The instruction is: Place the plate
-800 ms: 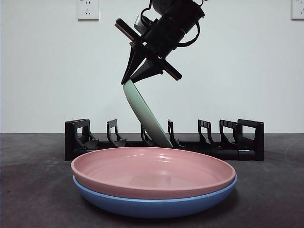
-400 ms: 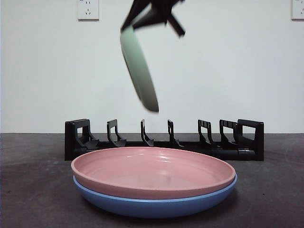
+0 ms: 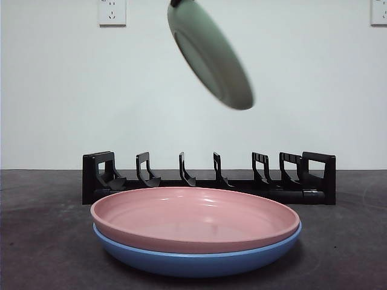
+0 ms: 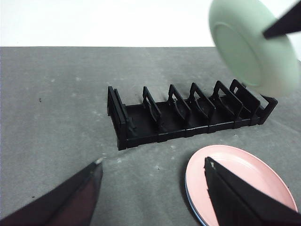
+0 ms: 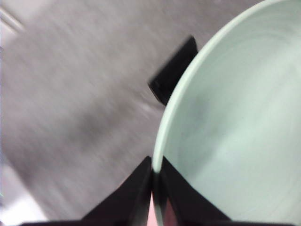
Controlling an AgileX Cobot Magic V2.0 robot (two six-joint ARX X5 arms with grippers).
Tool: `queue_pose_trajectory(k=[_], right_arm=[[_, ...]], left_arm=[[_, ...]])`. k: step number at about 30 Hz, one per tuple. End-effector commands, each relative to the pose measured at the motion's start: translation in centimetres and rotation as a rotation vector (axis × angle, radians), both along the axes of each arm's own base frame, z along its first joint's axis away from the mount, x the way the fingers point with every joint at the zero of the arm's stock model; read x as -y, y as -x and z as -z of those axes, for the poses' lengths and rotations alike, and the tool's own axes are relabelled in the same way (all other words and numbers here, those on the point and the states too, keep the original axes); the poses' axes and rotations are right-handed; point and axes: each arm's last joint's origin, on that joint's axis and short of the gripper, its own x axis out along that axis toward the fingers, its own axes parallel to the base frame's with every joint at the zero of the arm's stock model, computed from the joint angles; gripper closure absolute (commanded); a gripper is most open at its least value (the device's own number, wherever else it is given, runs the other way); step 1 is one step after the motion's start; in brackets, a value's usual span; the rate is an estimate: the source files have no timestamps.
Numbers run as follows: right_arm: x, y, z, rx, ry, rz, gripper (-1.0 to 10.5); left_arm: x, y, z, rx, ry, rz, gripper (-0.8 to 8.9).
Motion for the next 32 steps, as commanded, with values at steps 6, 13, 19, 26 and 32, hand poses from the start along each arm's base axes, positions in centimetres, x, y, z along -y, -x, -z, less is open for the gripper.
queue_pose_trajectory(k=[6,13,19,26,32], right_arm=[[-2.7,4.5,2.4,0.11,0.241,-0.055,9.3],[-3.3,9.9,7.7,0.154,0.239,-0.182,9.3],[-3.5,13.1,11.2,0.186,0.369,-0.272,9.3],[-4.0,14.8,14.7,0.26,0.461,-0.316,9.3],[-4.0,15.3,16.6,0.243,0.501,-0.343,9.3]], left_arm=[[-0.1,0.1,-0.6,0.025,0.008,0.0,4.69],[-0.1,0.1,-0.6,0.025,0.007,0.0,4.69],[-0.1,0.1,-0.6,0.025,0.008,0.0,4.69],[-0.1,0.1,-0.6,0.024,0.008,0.0,4.69],[-0.1,0.1,-0.6,0.024,0.008,0.0,4.69]])
